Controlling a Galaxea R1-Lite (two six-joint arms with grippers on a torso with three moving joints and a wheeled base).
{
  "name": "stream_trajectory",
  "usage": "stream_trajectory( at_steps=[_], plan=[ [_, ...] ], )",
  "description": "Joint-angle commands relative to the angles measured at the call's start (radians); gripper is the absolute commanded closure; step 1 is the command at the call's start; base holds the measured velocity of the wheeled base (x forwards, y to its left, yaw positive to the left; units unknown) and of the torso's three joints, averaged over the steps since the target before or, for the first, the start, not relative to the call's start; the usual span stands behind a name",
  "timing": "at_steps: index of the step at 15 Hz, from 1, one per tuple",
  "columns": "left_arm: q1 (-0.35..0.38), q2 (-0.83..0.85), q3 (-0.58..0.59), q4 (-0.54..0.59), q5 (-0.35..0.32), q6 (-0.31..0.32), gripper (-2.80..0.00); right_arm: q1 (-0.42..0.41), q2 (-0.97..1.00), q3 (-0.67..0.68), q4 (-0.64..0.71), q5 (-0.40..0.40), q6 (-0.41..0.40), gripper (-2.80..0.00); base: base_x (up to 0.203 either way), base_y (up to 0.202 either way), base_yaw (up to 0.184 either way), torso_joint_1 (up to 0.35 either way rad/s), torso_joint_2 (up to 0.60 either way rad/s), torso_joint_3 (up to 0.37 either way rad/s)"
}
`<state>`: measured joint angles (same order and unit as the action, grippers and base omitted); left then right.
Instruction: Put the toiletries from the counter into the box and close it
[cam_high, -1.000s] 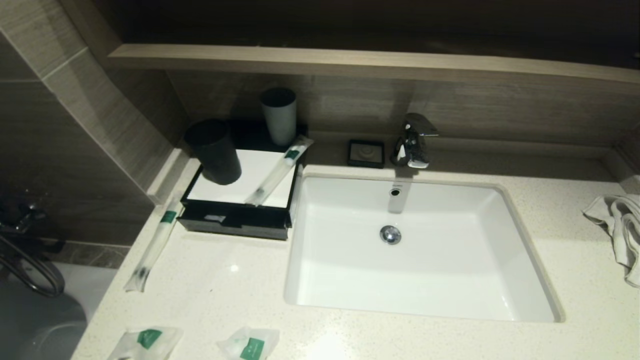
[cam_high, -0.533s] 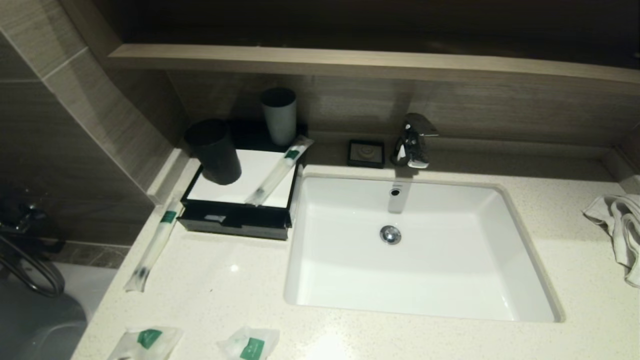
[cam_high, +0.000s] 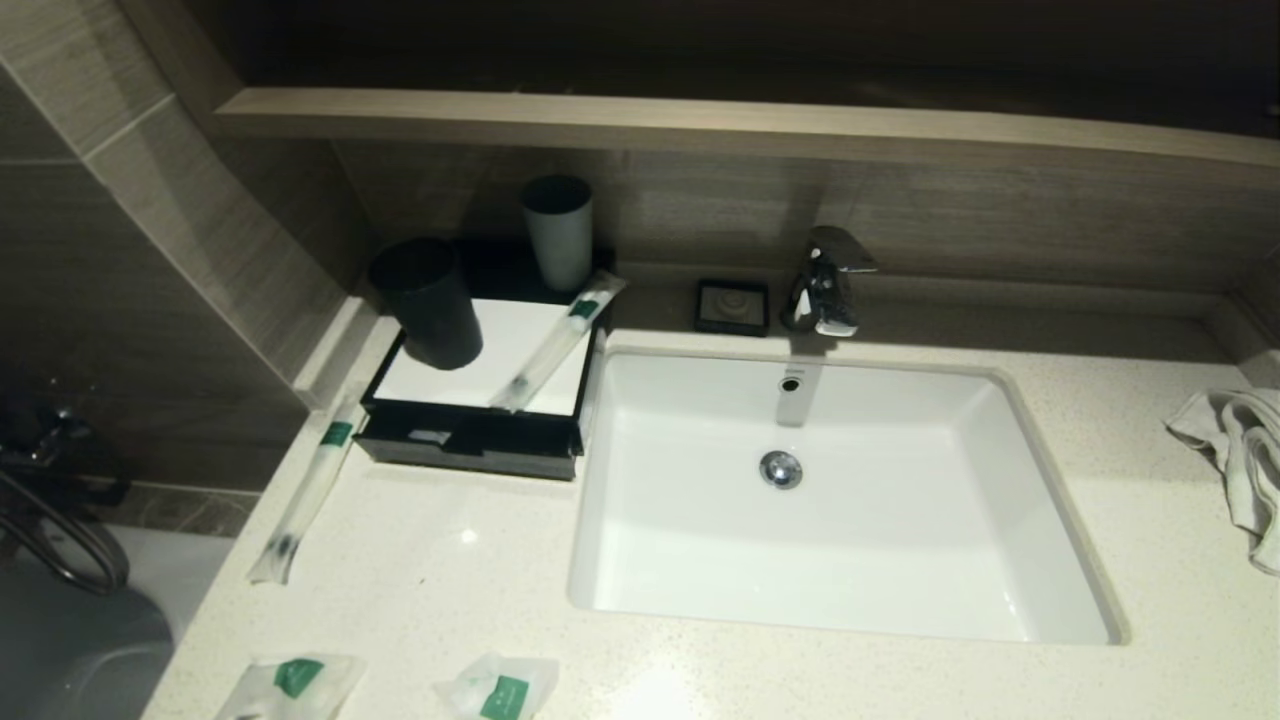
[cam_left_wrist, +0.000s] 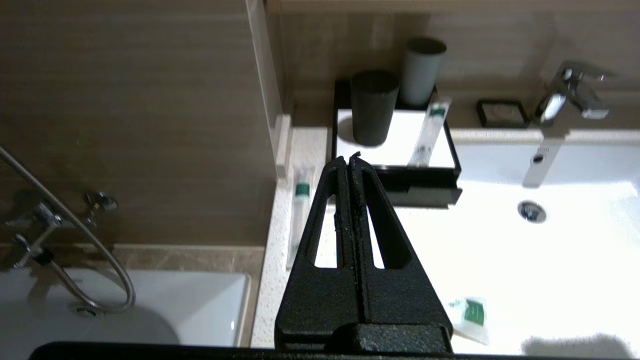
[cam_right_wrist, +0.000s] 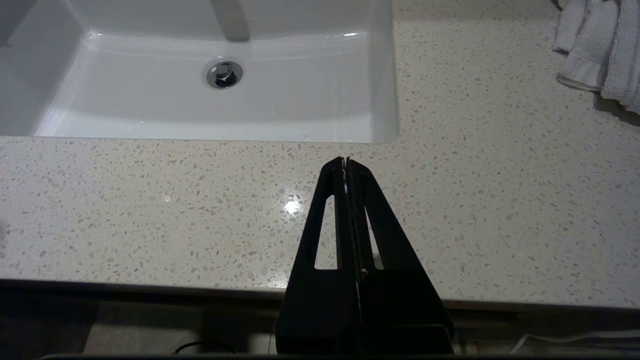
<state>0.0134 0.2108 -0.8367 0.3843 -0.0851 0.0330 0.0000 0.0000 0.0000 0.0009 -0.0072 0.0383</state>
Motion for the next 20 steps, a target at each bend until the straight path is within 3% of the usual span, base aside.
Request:
stream_trajectory(
  at_steps=[1,6,10,17,20],
  plan=[
    [0.003,0.074,0.044,0.0,-0.002,0.0,0.0,0.0,0.0,0.0,0.001,-0.001,0.0,0.0,0.0,0.0,0.0,0.0,0.0,0.0],
    [0.001,0.166,0.132,-0.016,-0.011,0.001,0.0,0.0,0.0,0.0,0.001,0.0,0.0,0.0,0.0,0.0,0.0,0.0,0.0,0.0],
    [0.001,0.267,0.214,-0.147,-0.044,-0.001,0.0,0.0,0.0,0.0,0.0,-0.001,0.0,0.0,0.0,0.0,0.0,0.0,0.0,0.0],
    [-0.009,0.508,0.234,-0.285,-0.076,-0.004,0.0,0.0,0.001,0.0,-0.001,-0.001,0.0,0.0,0.0,0.0,0.0,0.0,0.0,0.0],
    [-0.057,0.591,0.234,-0.348,-0.077,-0.019,0.0,0.0,0.0,0.0,0.001,0.0,0.0,0.0,0.0,0.0,0.0,0.0,0.0,0.0]
  ],
)
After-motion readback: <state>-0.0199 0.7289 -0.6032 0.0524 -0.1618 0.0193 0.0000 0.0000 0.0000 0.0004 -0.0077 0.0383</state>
